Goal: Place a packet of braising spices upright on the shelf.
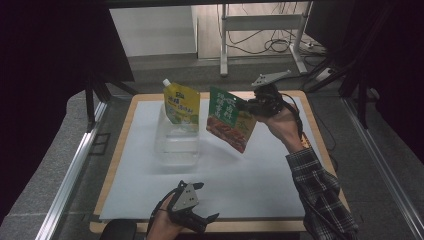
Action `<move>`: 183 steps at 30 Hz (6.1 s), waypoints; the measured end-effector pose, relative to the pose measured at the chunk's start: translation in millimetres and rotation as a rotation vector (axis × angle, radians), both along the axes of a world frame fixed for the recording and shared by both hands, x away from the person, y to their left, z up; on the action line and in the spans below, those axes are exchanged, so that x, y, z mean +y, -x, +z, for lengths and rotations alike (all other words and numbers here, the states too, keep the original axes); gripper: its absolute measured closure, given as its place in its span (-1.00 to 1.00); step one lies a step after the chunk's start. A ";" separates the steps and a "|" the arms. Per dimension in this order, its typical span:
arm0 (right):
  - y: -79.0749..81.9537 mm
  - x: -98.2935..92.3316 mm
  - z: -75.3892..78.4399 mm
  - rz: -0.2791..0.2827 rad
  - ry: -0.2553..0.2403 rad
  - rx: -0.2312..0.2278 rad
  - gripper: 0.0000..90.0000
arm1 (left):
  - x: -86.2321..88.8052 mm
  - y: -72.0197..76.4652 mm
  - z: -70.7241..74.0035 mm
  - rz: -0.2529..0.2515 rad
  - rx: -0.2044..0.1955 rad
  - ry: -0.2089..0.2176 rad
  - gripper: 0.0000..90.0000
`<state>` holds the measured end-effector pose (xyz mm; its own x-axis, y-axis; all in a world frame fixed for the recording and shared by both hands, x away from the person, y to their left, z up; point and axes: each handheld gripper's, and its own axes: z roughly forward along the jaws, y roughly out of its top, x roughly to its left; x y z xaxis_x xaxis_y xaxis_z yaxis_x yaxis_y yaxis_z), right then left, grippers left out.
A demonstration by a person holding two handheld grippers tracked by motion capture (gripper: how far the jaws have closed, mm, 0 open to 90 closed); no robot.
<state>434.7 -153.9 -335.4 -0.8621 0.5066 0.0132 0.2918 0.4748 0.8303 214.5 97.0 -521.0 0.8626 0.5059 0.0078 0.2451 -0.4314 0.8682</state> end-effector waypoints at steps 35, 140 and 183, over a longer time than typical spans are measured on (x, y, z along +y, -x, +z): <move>-12.6 66.9 23.3 0.113 -0.062 0.000 0.98 | 4.2 -1.6 1.6 0.005 0.014 0.053 -1.00; -32.8 120.4 -38.4 0.127 -0.028 0.012 -0.70 | -3.0 1.2 -0.9 -0.045 0.011 -0.005 -1.00; 8.9 51.9 -66.6 0.141 -0.006 0.010 -1.00 | -3.8 0.9 -1.8 -0.038 0.011 -0.001 -1.00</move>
<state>425.8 -102.0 -402.0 -0.9246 0.3801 0.0242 0.2302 0.5071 0.8306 213.6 93.2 -522.8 0.8813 0.4726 -0.0015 0.2383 -0.4417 0.8649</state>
